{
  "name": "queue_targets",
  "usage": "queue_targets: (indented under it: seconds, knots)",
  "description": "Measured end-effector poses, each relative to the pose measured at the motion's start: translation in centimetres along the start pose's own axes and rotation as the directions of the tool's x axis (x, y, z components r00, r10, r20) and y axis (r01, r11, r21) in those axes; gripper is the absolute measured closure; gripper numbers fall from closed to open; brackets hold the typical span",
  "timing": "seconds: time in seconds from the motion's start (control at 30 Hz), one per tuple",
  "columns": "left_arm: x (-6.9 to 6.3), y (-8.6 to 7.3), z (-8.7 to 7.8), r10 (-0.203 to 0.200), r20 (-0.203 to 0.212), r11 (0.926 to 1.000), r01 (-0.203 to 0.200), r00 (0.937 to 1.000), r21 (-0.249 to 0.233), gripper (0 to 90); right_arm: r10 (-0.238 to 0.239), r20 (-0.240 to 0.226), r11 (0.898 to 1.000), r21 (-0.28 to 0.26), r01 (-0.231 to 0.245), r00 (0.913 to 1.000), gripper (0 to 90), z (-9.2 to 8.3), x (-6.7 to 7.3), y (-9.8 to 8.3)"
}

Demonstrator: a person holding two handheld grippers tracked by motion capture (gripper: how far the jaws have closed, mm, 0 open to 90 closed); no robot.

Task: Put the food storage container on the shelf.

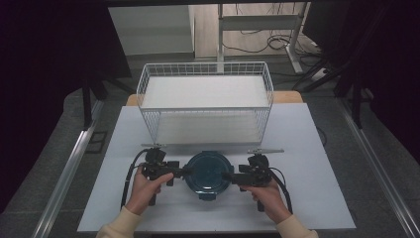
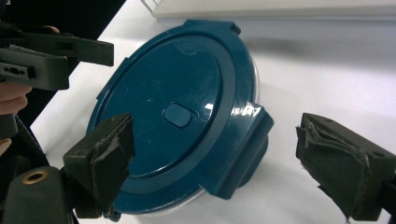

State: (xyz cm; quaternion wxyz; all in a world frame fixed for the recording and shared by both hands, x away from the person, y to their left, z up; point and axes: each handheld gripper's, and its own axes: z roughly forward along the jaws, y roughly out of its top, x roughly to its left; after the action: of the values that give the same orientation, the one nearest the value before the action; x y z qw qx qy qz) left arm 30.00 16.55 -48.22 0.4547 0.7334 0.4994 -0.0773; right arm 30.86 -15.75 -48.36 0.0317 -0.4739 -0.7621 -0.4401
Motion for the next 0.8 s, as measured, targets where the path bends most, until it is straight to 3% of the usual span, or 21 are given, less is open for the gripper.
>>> queue_targets:
  seconds: [0.03, 0.1, 0.57, 0.67, 0.7, 0.8]
  knots:
    - [0.4, -0.1, 0.4, -0.031, 0.024, 0.9995, 0.03, 0.9992, 0.005, 16.2, 0.011, 0.002, 1.0, 0.009, -0.011, 0.9999, 11.1, 0.5, -0.1, 0.0]
    - [0.9, -0.3, 0.8, -0.053, 0.023, 0.9985, 0.052, 0.9983, 0.016, 15.9, 0.026, 0.002, 1.0, 0.015, -0.026, 0.9997, 11.0, 1.0, -0.3, 0.0]
    - [1.1, -0.7, 2.2, -0.075, 0.056, 0.9954, 0.071, 0.9956, 0.065, 15.6, 0.127, -0.037, 0.991, 0.053, -0.125, 0.9912, 10.4, 2.6, -0.7, -0.6]
    - [1.5, -0.9, 2.6, -0.104, 0.081, 0.9928, 0.098, 0.9913, 0.068, 15.6, 0.135, -0.041, 0.99, 0.056, -0.133, 0.99, 10.3, 2.8, -0.8, -0.7]
    - [1.6, -1.1, 2.8, -0.104, 0.064, 0.9919, 0.099, 0.9924, 0.08, 15.5, 0.146, -0.053, 0.988, 0.061, -0.143, 0.9878, 10.3, 2.9, -0.8, -0.8]
    - [1.9, -1.2, 3.0, -0.123, 0.074, 0.9898, 0.117, 0.9897, 0.081, 15.7, 0.156, -0.062, 0.986, 0.066, -0.152, 0.9857, 10.4, 3.1, -0.7, -0.8]
